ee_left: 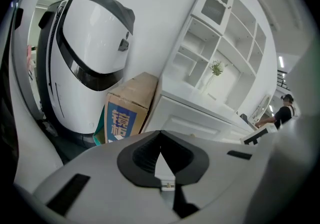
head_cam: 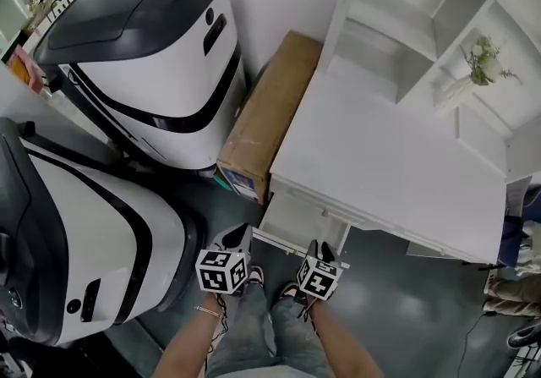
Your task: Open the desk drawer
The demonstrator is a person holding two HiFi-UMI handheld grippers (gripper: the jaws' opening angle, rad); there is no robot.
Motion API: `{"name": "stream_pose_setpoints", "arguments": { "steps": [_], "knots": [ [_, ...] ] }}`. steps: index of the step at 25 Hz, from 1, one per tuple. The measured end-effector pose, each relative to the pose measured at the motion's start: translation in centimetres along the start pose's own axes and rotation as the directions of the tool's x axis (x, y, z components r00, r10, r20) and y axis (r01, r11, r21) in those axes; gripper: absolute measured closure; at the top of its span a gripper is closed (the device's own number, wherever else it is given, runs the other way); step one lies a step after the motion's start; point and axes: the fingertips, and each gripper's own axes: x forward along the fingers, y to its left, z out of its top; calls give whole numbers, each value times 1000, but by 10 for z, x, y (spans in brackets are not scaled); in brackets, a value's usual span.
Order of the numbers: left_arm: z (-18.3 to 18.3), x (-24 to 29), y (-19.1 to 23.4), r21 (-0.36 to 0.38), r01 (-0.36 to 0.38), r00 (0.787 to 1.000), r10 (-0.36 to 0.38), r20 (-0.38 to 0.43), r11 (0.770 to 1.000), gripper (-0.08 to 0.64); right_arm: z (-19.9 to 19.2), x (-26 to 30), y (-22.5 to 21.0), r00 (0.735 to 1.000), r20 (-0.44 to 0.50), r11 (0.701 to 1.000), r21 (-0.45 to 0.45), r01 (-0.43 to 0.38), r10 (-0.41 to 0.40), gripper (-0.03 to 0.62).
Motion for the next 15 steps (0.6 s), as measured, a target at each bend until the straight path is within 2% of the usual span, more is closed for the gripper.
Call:
{"name": "stream_pose_setpoints", "arguments": {
  "steps": [6,15],
  "knots": [
    [11,-1,-7,55,15,1000,-14,-24,998,543,21,12,-7,999,28,999,28,21,-21,480],
    [14,10,-5,78,25,998,-20,-62,997,543,39,38,-11,999,32,998,57,41,-43,474]
  ]
}}
